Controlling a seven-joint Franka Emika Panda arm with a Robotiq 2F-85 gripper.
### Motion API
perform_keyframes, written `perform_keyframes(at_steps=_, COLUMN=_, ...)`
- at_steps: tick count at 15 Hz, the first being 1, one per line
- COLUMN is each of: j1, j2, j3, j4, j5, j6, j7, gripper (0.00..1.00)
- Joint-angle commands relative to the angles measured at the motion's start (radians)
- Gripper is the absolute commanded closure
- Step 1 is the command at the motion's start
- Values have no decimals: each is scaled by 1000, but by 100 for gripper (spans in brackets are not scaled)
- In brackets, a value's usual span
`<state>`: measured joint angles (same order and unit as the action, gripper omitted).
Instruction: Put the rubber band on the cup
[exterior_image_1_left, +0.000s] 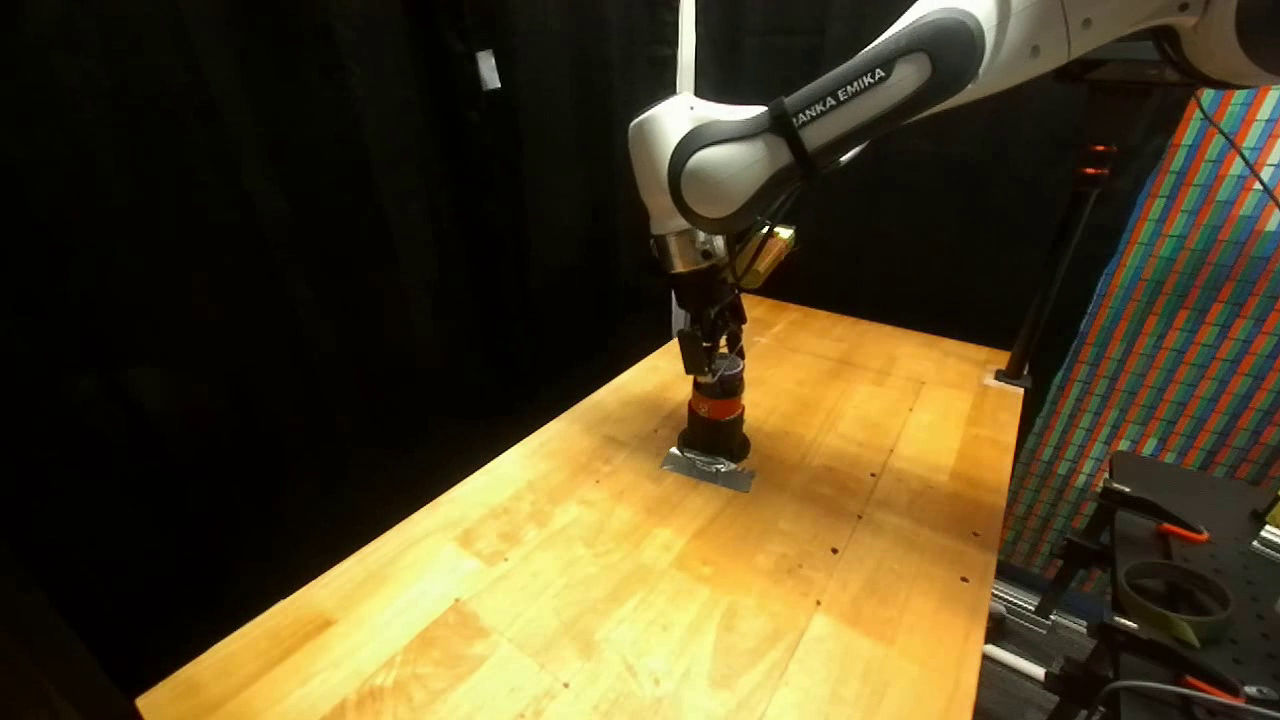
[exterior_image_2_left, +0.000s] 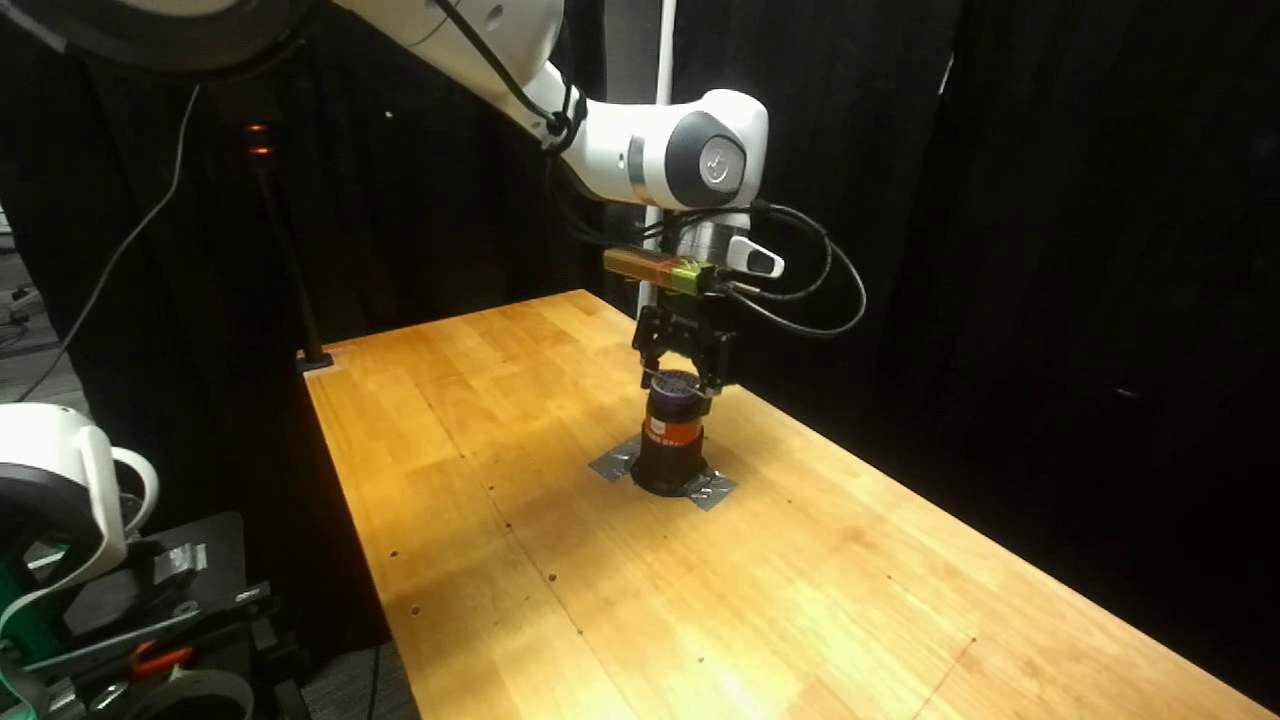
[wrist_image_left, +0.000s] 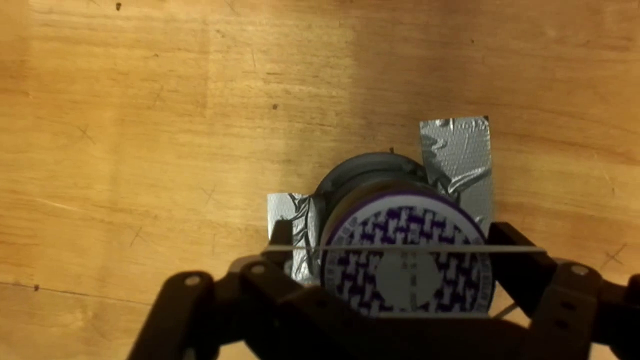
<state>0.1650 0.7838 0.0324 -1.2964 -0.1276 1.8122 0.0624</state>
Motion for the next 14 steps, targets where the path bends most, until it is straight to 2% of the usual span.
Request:
perform_keyframes(at_steps=1, j1=-11, j2=14, j3=27, j4=33, j5=22, j6=-109, j7=-76, gripper=0)
perform_keyframes(at_steps=5, j1=-7, j2=-22, j3=38, j4=-46, j5=19, j6=-89, j7=-93, gripper=0)
perform_keyframes(at_steps=14, j1=-1, j2=-222, j3=36, j4=-424, j5=7, j6=217, j7=-34, gripper=0)
